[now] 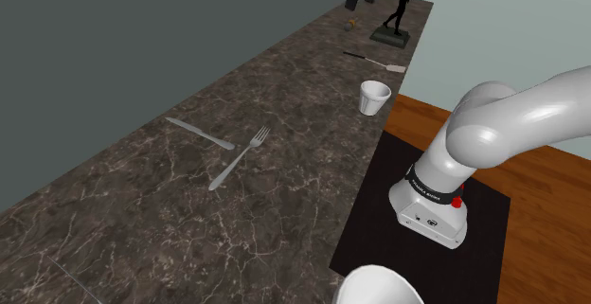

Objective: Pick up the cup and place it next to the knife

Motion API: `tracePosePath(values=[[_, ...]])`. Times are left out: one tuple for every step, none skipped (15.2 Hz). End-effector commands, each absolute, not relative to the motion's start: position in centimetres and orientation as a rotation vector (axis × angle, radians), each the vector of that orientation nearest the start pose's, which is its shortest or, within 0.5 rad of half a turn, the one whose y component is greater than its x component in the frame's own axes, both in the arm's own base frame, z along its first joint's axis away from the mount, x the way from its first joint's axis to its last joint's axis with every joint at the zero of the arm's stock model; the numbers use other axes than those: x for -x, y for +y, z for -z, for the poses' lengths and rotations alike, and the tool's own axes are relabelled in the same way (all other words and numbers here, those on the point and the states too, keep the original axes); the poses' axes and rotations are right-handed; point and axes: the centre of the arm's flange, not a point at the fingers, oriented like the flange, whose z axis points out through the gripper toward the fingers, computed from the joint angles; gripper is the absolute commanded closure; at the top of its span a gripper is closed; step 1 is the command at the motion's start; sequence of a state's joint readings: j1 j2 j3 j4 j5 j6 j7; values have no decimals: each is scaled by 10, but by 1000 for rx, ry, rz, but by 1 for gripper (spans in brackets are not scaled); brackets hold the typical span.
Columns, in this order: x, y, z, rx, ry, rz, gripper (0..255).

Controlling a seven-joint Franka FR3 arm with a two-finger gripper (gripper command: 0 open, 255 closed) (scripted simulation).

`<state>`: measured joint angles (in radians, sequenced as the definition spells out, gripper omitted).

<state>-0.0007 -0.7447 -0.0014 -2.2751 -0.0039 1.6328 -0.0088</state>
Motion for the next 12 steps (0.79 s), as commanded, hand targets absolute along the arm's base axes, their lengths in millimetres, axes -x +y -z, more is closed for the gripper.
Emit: tracePosePath(values=[[-325, -1, -622, 3141, -11, 161, 0], [-323, -12, -613, 3132, -9, 154, 0], [-322, -22, -603, 3124, -6, 147, 0], [-320, -32, -594, 3115, -4, 140, 0], [-318, -42, -584, 3106, -1, 133, 0], [-316, -53, -575, 3098, 1, 126, 0], [-313, -63, -565, 3089, 4, 119, 0], [-311, -72, -556, 3080, 6, 113, 0], [-309, -82, -546, 3071, 9, 106, 0], [-307, -92, -536, 3063, 11, 99, 0], [-304, -102, -526, 3054, 14, 92, 0], [-302, -111, -516, 3045, 16, 86, 0]])
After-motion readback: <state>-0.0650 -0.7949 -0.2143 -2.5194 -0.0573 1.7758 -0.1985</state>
